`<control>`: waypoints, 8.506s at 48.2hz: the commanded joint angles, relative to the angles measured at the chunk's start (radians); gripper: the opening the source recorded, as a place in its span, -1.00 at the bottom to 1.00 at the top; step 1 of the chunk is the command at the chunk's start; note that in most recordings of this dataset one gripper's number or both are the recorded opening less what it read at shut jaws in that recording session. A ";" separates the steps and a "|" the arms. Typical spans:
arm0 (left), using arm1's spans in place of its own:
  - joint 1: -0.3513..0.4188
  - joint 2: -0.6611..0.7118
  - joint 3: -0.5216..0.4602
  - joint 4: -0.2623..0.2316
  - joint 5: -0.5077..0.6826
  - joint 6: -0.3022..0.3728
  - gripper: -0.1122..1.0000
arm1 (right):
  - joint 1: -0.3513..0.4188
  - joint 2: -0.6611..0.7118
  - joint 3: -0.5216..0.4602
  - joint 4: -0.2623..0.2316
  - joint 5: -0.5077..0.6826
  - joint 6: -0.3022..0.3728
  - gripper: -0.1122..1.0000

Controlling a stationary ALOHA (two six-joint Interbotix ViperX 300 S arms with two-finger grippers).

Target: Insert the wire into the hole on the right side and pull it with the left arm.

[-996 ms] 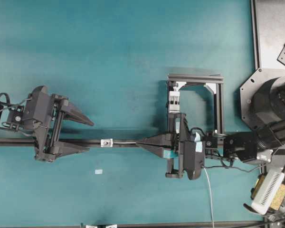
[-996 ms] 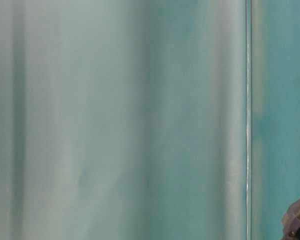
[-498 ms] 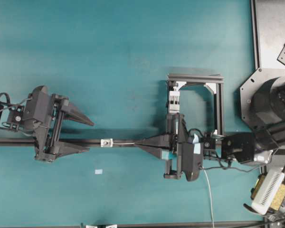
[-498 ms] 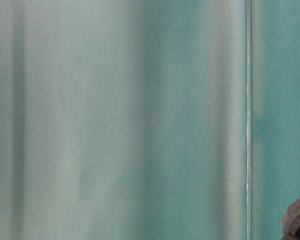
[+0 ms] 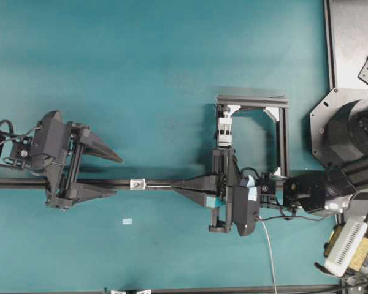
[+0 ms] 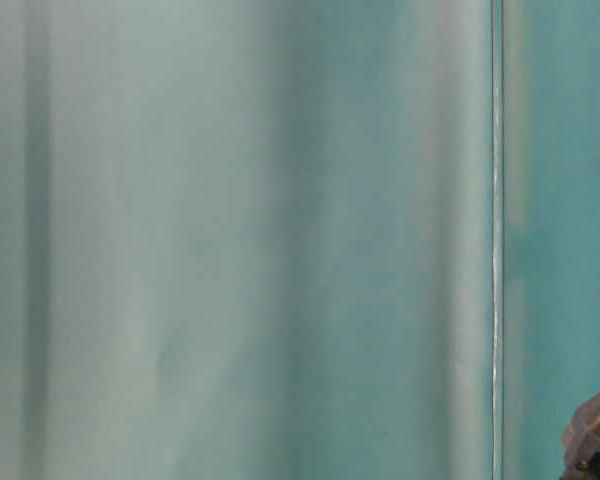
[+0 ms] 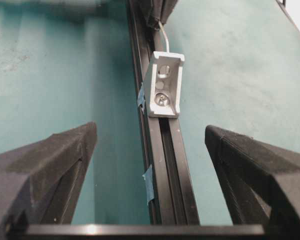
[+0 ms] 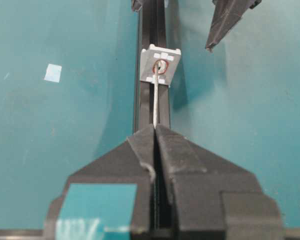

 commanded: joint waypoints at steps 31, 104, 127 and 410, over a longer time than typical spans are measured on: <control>-0.003 -0.014 -0.015 -0.002 -0.008 0.002 0.60 | -0.051 0.046 -0.069 -0.029 -0.008 -0.008 -0.77; -0.021 -0.015 -0.028 -0.002 0.012 0.002 0.59 | -0.110 0.078 -0.137 -0.097 0.020 -0.009 -0.77; -0.064 -0.018 -0.101 0.000 0.126 0.002 0.59 | -0.112 0.077 -0.137 -0.097 0.020 -0.009 -0.77; 0.057 -0.696 0.345 0.005 0.512 -0.026 0.77 | -0.186 -0.224 0.029 -0.097 0.121 -0.009 0.71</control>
